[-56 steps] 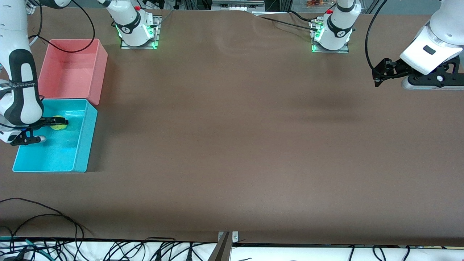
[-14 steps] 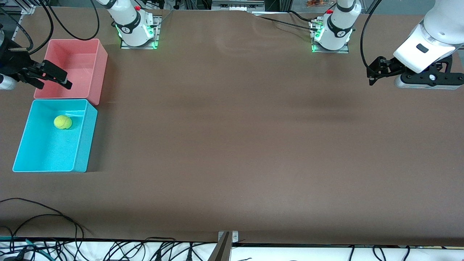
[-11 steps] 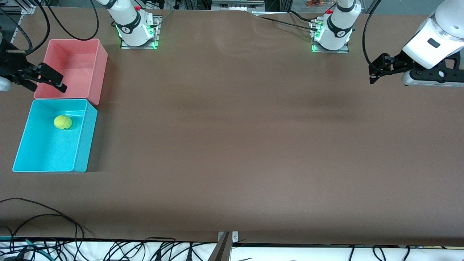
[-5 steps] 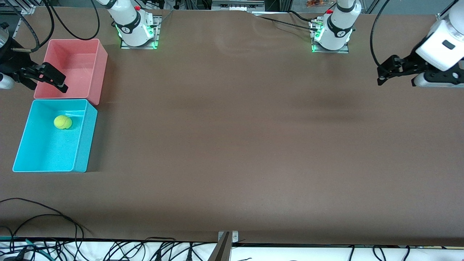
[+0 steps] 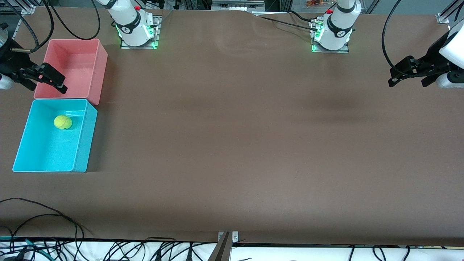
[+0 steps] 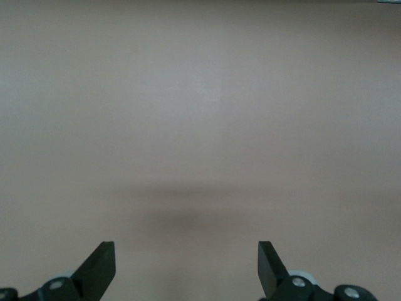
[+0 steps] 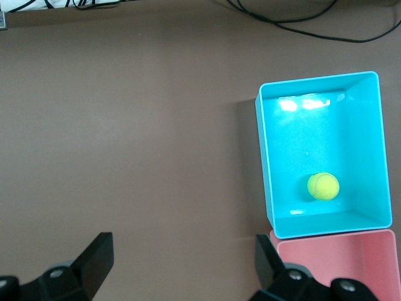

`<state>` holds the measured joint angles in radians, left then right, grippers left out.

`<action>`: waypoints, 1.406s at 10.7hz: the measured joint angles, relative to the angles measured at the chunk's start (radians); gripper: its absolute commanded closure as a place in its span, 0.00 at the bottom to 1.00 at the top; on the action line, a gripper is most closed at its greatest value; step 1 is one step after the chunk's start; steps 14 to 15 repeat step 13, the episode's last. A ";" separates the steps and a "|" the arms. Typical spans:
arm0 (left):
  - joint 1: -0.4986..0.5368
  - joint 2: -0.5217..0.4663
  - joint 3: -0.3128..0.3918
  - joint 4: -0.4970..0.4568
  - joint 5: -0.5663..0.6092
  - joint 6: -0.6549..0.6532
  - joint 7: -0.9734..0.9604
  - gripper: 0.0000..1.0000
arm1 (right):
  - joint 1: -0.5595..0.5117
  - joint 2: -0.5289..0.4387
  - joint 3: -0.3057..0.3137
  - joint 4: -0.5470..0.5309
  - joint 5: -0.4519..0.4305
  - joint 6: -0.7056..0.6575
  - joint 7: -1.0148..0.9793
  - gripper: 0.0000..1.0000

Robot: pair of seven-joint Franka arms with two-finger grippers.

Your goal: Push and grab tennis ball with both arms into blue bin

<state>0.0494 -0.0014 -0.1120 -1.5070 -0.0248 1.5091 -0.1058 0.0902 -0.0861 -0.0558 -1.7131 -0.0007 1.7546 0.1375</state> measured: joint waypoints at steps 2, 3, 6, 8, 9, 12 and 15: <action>0.014 0.004 0.001 0.000 0.000 0.000 0.000 0.00 | 0.000 0.000 0.000 0.000 0.000 0.000 0.000 0.00; 0.019 0.007 0.001 0.000 -0.001 0.000 0.000 0.00 | 0.000 0.000 0.000 0.000 0.000 0.001 0.000 0.00; 0.021 0.010 0.001 0.001 -0.001 0.000 0.000 0.00 | -0.001 0.000 -0.001 0.000 0.000 0.001 0.000 0.00; 0.021 0.010 0.000 0.002 -0.002 0.000 0.000 0.00 | -0.001 0.000 -0.001 0.000 0.000 0.001 0.000 0.00; 0.021 0.010 0.000 0.003 -0.002 0.000 0.000 0.00 | -0.001 0.000 -0.001 0.000 0.000 0.001 0.000 0.00; 0.021 0.010 0.000 0.003 -0.002 0.000 0.000 0.00 | -0.001 0.000 -0.001 0.000 0.000 0.001 0.000 0.00; 0.021 0.010 0.000 0.003 -0.002 0.000 0.000 0.00 | -0.001 0.000 -0.001 0.000 0.000 0.001 0.000 0.00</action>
